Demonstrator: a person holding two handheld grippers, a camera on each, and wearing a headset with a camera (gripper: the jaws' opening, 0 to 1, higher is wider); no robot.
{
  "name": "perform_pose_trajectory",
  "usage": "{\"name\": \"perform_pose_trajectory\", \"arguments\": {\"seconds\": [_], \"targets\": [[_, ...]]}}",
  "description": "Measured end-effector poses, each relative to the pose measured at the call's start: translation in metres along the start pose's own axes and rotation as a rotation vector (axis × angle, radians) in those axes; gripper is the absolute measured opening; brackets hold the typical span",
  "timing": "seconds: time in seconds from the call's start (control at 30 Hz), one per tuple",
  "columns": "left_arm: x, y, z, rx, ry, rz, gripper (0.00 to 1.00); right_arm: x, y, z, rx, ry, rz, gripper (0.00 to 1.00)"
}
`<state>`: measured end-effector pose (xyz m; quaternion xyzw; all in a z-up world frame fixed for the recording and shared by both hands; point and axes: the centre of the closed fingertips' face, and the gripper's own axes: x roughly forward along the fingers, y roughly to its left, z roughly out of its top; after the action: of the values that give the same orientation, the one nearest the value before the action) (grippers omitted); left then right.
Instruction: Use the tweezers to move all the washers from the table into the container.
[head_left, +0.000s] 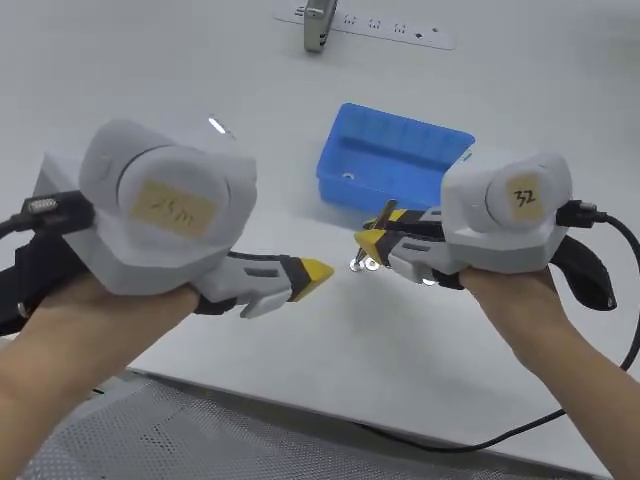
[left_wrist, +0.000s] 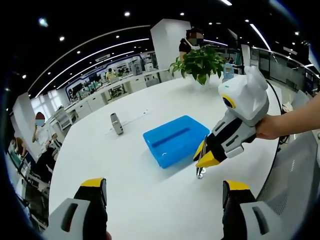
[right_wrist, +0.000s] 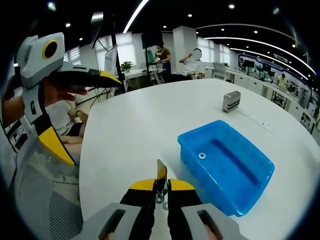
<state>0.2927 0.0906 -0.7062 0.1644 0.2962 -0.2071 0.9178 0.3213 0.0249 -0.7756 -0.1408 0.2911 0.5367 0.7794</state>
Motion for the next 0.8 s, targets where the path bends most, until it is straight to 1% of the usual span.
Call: {"name": "perform_pose_trajectory", "arguments": {"seconds": [0.1, 0.2, 0.33, 0.4, 0.5, 0.63, 0.8], "targets": [[-0.001, 0.000, 0.000, 0.001, -0.001, 0.003, 0.99, -0.001, 0.000, 0.001, -0.012, 0.002, -0.004, 0.04], [-0.001, 0.001, 0.001, 0.001, -0.001, 0.005, 0.99, -0.005, -0.001, 0.006, -0.009, -0.011, -0.004, 0.04], [-0.002, 0.001, 0.002, 0.001, -0.004, 0.007, 0.99, -0.011, -0.003, 0.018, -0.013, -0.037, -0.015, 0.04], [-0.001, 0.000, 0.000, 0.007, 0.008, 0.002, 0.99, -0.014, -0.004, 0.023, -0.020, -0.044, -0.019, 0.04], [-0.001, -0.001, -0.001, 0.011, 0.012, -0.001, 0.99, -0.017, -0.006, 0.033, -0.030, -0.065, -0.027, 0.04], [-0.002, -0.002, -0.002, 0.011, 0.013, -0.002, 0.99, -0.022, -0.012, 0.047, -0.040, -0.093, -0.043, 0.04], [-0.002, -0.001, -0.002, 0.011, 0.015, -0.001, 0.99, -0.025, -0.022, 0.059, -0.056, -0.116, -0.061, 0.04]]}}
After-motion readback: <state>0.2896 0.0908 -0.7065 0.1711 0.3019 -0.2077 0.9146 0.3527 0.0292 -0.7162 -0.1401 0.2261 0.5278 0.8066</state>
